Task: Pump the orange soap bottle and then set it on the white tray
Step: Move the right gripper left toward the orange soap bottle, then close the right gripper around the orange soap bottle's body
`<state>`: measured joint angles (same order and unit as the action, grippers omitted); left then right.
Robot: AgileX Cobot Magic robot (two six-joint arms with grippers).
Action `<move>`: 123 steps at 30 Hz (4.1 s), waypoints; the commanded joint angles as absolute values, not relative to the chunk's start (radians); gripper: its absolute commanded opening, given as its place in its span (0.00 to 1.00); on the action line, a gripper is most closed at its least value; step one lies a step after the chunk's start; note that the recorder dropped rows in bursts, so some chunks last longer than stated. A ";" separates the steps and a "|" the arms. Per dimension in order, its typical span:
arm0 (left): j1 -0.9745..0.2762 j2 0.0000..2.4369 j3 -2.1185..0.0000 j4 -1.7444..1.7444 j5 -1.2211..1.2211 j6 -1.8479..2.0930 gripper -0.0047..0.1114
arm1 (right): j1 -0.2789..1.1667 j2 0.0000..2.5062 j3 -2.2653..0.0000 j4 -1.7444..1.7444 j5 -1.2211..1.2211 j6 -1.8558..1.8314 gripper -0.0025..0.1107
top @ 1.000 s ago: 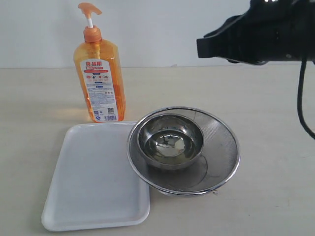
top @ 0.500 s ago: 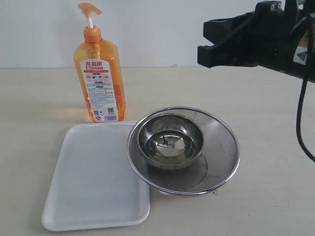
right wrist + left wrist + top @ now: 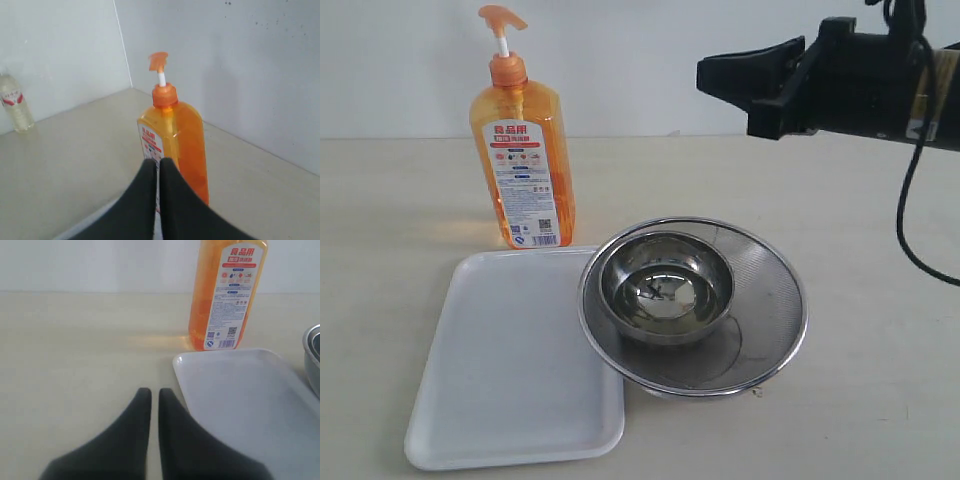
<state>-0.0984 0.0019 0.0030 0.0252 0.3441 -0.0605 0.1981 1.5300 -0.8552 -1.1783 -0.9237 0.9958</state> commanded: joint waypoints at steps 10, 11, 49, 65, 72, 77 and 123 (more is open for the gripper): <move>-0.103 0.000 0.000 0.023 0.341 -0.059 0.08 | 0.346 1.875 -1.223 -1.106 -0.777 0.736 0.65; -0.103 0.000 0.000 0.023 0.341 -0.059 0.08 | 0.359 1.903 -1.252 -1.108 -0.733 0.743 0.65; -0.103 0.000 0.000 0.023 0.341 -0.059 0.08 | 0.380 2.385 -1.906 -1.442 -1.040 1.127 0.66; -0.103 0.000 0.000 0.023 0.341 -0.059 0.08 | 0.380 2.385 -1.906 -1.433 -0.985 1.135 0.66; -0.103 0.000 0.000 0.023 0.341 -0.059 0.08 | 0.380 2.385 -1.906 -1.428 -0.986 1.143 0.66; -0.103 0.000 0.000 0.023 0.341 -0.059 0.08 | 0.380 2.385 -1.906 -1.422 -0.988 1.143 0.66; -0.103 0.000 0.000 0.023 0.341 -0.059 0.08 | 0.468 2.385 -1.906 -1.397 -0.849 1.101 0.66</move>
